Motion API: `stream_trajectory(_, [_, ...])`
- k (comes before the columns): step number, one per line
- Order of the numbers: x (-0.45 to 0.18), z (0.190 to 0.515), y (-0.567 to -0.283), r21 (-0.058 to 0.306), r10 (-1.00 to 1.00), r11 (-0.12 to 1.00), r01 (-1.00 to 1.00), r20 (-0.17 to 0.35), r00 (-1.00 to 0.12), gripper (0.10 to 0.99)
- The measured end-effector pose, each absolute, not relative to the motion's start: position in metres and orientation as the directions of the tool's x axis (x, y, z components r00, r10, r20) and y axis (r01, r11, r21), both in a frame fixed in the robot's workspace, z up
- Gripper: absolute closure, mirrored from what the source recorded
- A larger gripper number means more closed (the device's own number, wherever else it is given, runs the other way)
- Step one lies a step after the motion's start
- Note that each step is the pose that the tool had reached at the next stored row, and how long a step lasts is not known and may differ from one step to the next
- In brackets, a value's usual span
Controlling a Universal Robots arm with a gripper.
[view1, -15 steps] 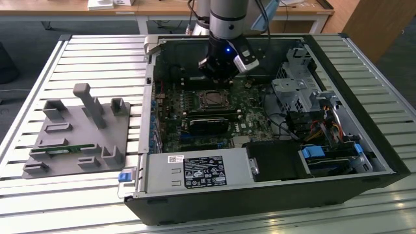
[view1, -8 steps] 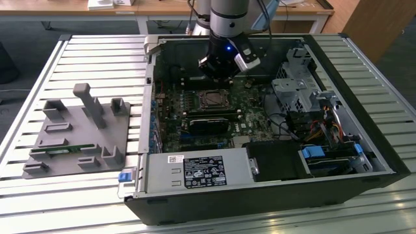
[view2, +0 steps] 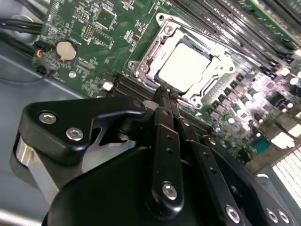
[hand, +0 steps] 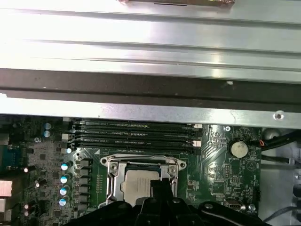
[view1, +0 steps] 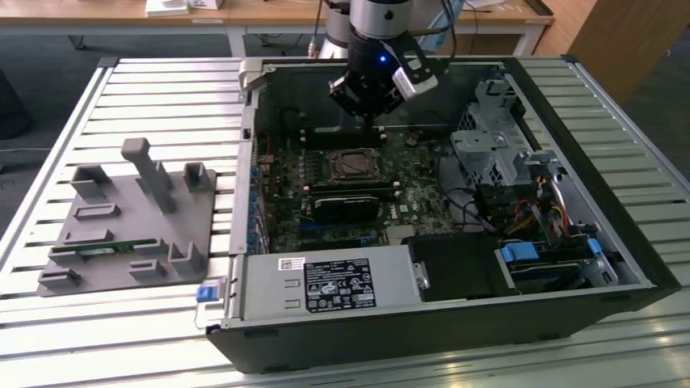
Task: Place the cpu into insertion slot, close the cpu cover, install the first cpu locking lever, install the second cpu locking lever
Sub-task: 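Install the second cpu locking lever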
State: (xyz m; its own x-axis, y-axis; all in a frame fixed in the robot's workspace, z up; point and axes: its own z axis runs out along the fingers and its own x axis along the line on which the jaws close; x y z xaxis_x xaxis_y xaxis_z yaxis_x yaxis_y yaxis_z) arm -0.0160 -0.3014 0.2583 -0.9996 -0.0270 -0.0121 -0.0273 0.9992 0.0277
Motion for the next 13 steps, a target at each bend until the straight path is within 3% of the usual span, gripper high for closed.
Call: stream_trajectory(13, [-0.016,0.259,-0.321,0.028,-0.027,0.999,-0.027,-0.012,-1.0,0.969])
